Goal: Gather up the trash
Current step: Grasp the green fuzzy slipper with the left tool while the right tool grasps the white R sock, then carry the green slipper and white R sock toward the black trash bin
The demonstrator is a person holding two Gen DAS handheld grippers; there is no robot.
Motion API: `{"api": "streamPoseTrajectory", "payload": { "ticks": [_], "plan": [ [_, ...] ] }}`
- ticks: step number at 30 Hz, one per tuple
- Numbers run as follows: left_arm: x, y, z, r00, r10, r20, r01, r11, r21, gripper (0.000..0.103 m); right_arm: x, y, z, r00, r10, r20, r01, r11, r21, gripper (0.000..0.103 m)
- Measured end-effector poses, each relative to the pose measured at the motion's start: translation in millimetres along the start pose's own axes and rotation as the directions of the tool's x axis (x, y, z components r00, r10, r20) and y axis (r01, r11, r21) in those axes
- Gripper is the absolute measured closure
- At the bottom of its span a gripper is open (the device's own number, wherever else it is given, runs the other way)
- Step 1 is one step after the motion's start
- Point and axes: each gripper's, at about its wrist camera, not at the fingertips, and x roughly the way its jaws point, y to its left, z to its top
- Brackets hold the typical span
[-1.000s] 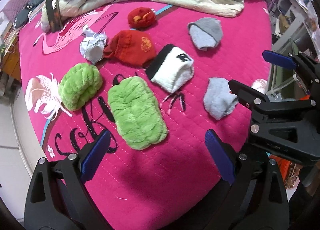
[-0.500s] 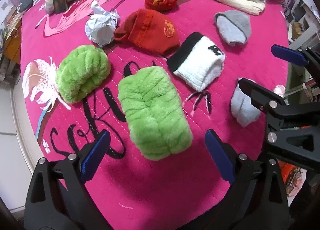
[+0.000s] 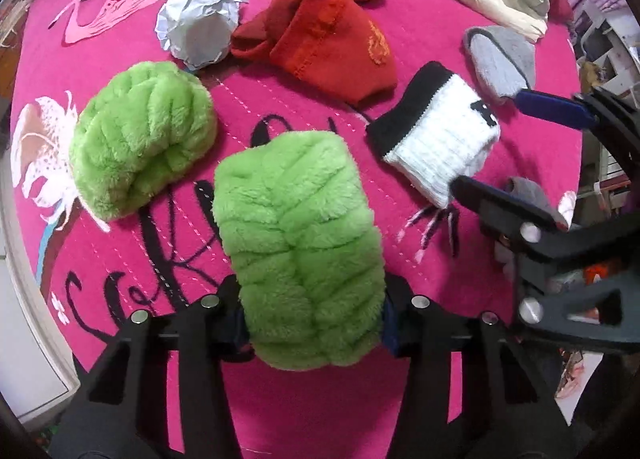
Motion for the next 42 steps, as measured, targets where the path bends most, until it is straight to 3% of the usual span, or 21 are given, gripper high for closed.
{"api": "streamPoseTrajectory", "payload": {
  "ticks": [7, 9, 11, 14, 27, 42],
  "plan": [
    [-2, 4, -3, 1.0, -0.005, 0.006, 0.005, 1.0, 0.027, 0.055, 19, 9, 13, 0.995, 0.09, -0.039, -0.091, 0.995, -0.03, 0.025],
    [-4, 4, -5, 1.0, -0.005, 0.008, 0.005, 1.0, 0.031, 0.055, 25, 17, 16, 0.991, 0.123, -0.055, -0.126, 0.991, -0.05, 0.033],
    [-8, 8, -8, 1.0, -0.001, 0.009, 0.001, 0.999, 0.032, 0.055, 29, 24, 18, 0.984, 0.169, -0.062, -0.173, 0.983, -0.058, 0.055],
    [-14, 6, -13, 1.0, 0.002, 0.013, -0.003, 0.999, 0.036, 0.055, 20, 30, 17, 0.982, 0.182, -0.042, -0.184, 0.981, -0.06, 0.071],
    [-57, -14, -28, 0.997, 0.011, 0.082, -0.021, 0.994, 0.112, 0.055, -57, 13, -30, 0.997, 0.051, 0.056, -0.055, 0.996, 0.074, 0.072],
    [-78, -75, -41, 0.991, 0.032, 0.129, -0.068, 0.956, 0.285, 0.055, -104, 0, -89, 0.993, 0.001, 0.116, -0.025, 0.977, 0.209, 0.072]
  ]
}}
